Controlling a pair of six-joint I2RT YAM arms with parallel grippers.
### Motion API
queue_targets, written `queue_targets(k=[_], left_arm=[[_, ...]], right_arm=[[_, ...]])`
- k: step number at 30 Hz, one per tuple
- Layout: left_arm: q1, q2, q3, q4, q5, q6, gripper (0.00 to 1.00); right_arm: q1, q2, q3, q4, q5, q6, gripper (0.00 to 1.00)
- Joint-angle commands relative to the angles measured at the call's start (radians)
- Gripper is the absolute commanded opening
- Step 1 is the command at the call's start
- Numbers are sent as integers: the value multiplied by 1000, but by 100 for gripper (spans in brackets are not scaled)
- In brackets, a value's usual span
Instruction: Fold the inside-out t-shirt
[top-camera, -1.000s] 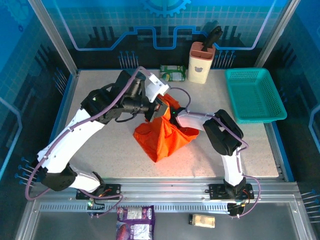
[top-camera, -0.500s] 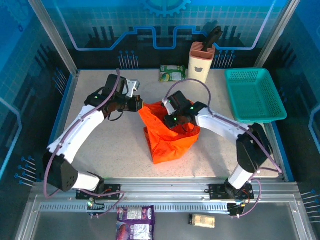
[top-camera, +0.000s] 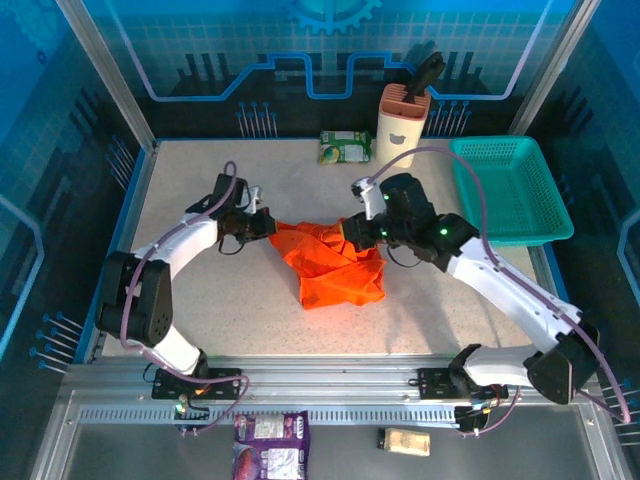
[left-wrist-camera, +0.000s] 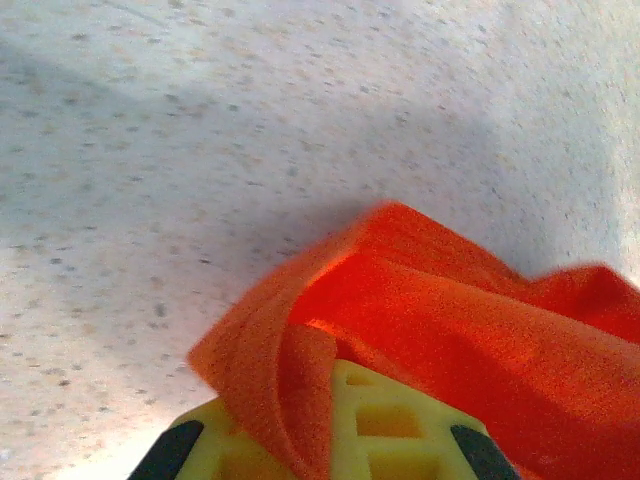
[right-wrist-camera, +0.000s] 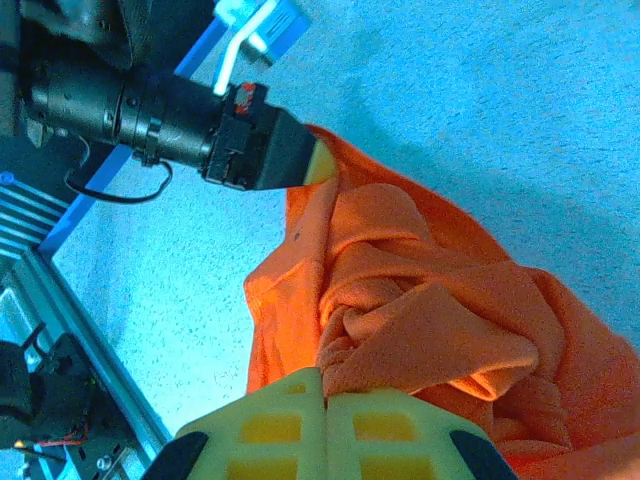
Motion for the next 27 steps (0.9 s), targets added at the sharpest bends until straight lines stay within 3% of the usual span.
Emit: queue_targets(k=[1,7,12,20,22,27], left_arm=[[91,-36,-69,108,61,-96,0],[306,-90,-189,232,146,-229,0],[440,-124,-223,232,147,-253,0],[448,-64,-163,217,160,-242,0],[447,-44,-121,176,161,-207,7],[420,-38,33,-22,124,-97,31]], right_arm=[[-49,-78,-49,24,79,64,0],[-187,-167,-203,18,180,190,0],[-311,-186,-370,19,194,254,0],[-355,-8,-405,90,55,216,0],[-354,48,-381,81,30,166,2],[-350,143,-281,5,-29,81,22]])
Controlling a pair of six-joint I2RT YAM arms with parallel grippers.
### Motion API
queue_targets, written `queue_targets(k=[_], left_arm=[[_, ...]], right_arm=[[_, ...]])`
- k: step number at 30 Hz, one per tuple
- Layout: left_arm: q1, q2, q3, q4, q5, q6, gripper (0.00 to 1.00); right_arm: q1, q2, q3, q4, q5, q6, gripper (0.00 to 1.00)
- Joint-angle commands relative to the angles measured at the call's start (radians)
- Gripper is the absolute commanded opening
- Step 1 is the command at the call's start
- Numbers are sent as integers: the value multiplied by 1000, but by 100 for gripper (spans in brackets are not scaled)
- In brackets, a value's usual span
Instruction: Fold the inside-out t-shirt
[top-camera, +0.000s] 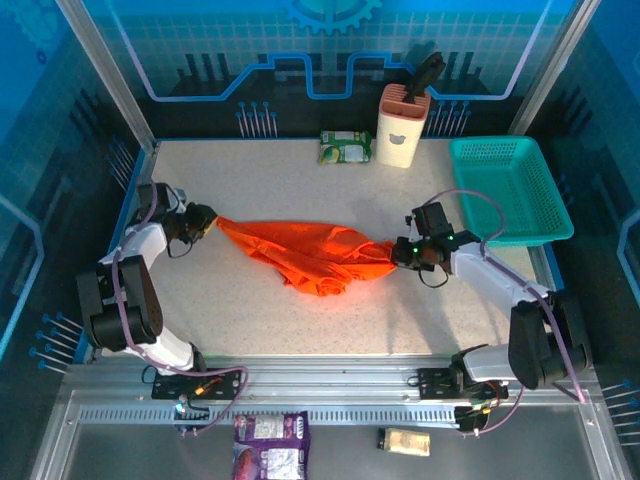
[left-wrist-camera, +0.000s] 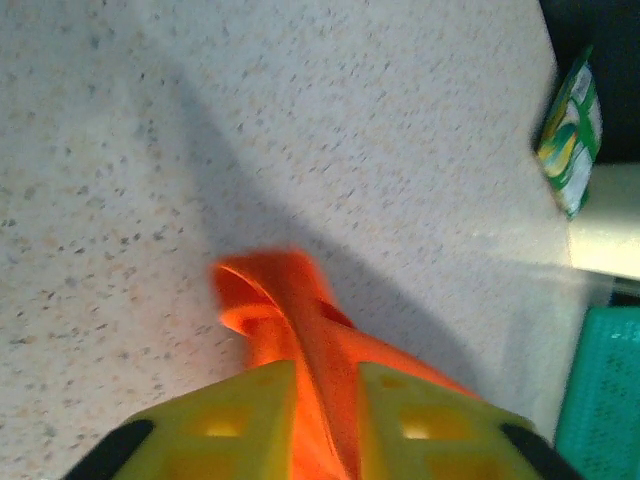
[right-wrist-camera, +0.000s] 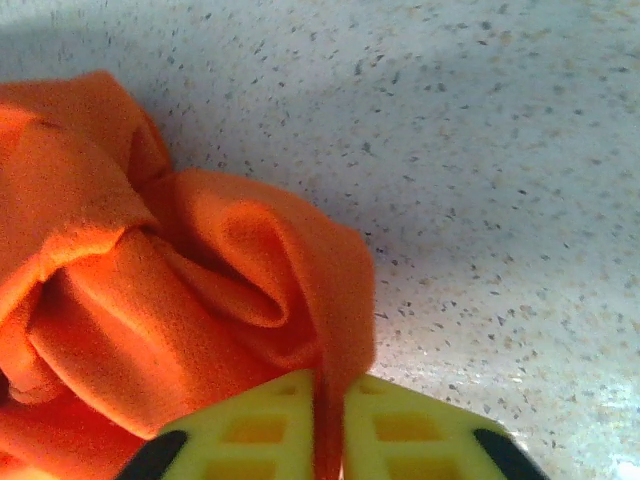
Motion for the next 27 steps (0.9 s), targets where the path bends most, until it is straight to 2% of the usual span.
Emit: queue_targets(k=[1,6,10,15,22,27], left_arm=[[-35,-20,125,-165,-23,114,34],[-151,-53,251,-323,-82,243,40],[-323,-45,329,-397,-103,299,43],[-542,-16,397,-400,-122,304,44],[-814,118,573,-496,-251,363,45],[-945,281,766,-631,-324,448,47]], right_arm=[[-4,28,94,-59,-70,-67,26],[20,-5,109,-100,-39,-53,35],[35,-52,98,-118,-1,-15,39],[33,-62,137,-183,-32,-25,43],[33,-95,150,-219,-74,-24,44],[36,-105,127,-212,-108,3,45]])
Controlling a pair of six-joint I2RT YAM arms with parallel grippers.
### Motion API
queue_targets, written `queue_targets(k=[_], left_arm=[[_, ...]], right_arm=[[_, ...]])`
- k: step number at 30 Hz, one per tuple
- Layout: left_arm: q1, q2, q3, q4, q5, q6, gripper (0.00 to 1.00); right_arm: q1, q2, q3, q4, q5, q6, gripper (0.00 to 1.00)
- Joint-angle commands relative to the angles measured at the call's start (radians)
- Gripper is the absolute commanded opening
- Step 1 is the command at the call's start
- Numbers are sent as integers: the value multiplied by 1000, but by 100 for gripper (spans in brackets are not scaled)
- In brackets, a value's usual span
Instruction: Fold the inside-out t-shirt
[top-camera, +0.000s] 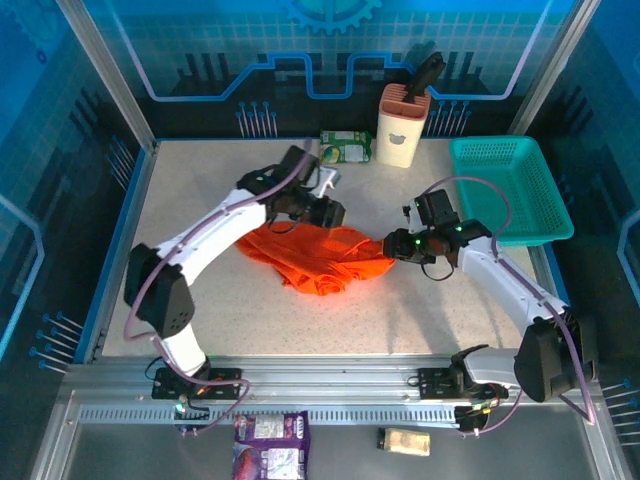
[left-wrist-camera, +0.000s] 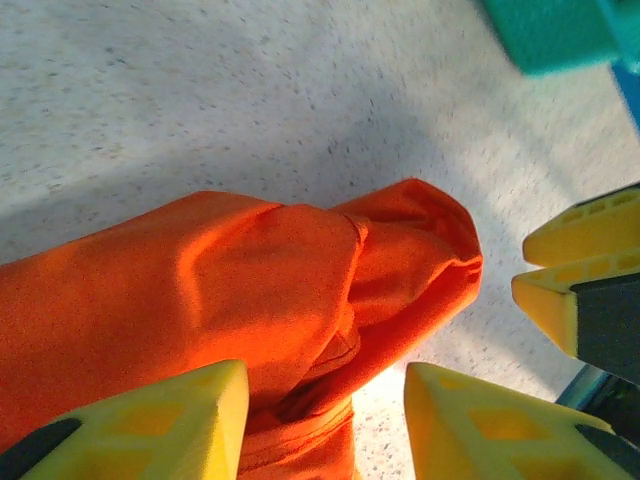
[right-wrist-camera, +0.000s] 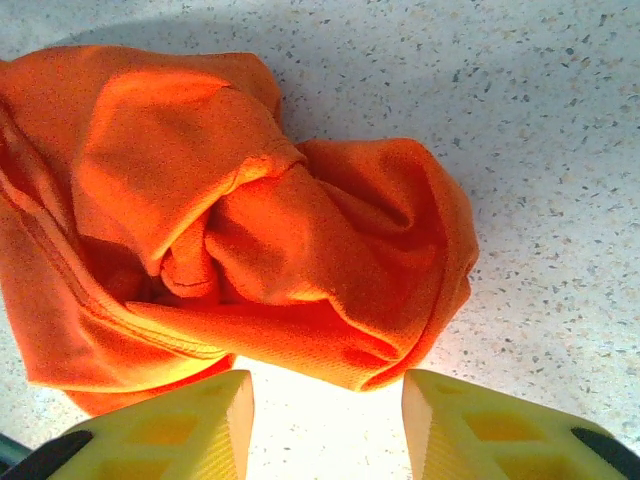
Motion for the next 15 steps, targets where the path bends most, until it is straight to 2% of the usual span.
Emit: queue_targets(k=[1,7,15], left_arm=[[-71,113,137,-157,-84,95,47],[-167,316,345,-309,-224,221,52],[-182,480,497,-392,-314,271,54]], right_arm=[[14,-21,-9,-22,-47,26,45],[15,7,-26,-21,-25,39,50],[20,115,-18,-3,-30,44,53]])
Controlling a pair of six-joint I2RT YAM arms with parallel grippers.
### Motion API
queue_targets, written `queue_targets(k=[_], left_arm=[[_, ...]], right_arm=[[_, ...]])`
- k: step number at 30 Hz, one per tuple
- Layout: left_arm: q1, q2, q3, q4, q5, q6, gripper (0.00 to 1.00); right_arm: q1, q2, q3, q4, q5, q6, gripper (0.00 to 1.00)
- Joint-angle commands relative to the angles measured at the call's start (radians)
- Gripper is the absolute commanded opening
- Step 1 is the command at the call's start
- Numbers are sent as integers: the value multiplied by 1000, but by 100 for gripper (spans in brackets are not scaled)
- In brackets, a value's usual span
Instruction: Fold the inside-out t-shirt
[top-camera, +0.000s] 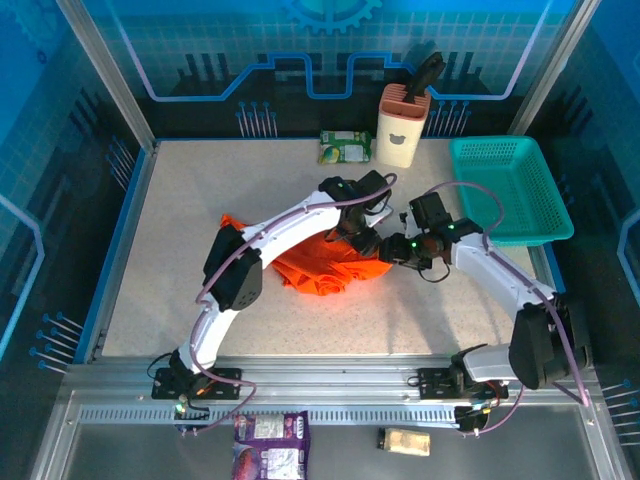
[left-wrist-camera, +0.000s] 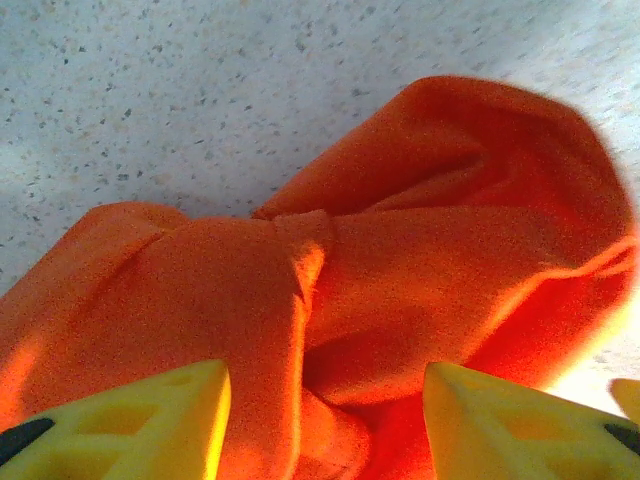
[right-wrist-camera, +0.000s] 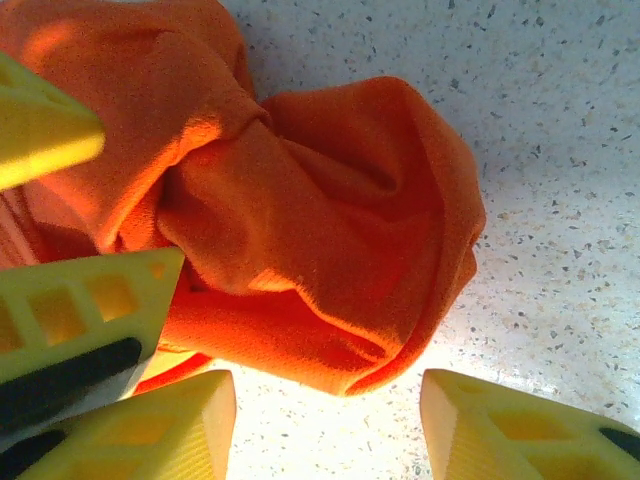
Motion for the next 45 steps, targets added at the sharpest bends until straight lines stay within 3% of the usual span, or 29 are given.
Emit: queue_targets(k=[1,4,6,10,12,13,15,23,28,33,38,45], left_arm=[[1,65,98,-110,-82,46,54],[2,90,122,-133,-125,49,53],[7,88,113,-128,-135,51,48],[46,67,76,-92,-83,17,21],[79,43,48,-59,-26,-8,10],[98,18,17,-29,9,-21,5],[139,-35,-41,28,72,-55,0],[369,-318,-370,315,431,-261,0],[476,-437,-530,425,528,-342,0],[493,-478,-594,455,565,-352,0],[487,-498,-637,519,628,-398,0],[459,-506,-650,501,629,-378,0]], right_arm=[[13,52,4,-2,-6,7,53],[14,95,12,-1,-1,4,51],[14,105,11,2,10,4,45],[7,99,6,-11,31,-11,13],[-2,82,-6,-21,38,-24,0],[-9,72,-15,-23,44,-29,0],[-29,54,-31,-36,49,-47,0],[-130,5,-124,-73,106,-100,0],[-170,7,-160,-75,151,-99,0],[-154,-2,-123,-97,137,-77,1],[-72,-51,-13,-143,133,-48,28],[107,-26,152,-170,170,8,38]])
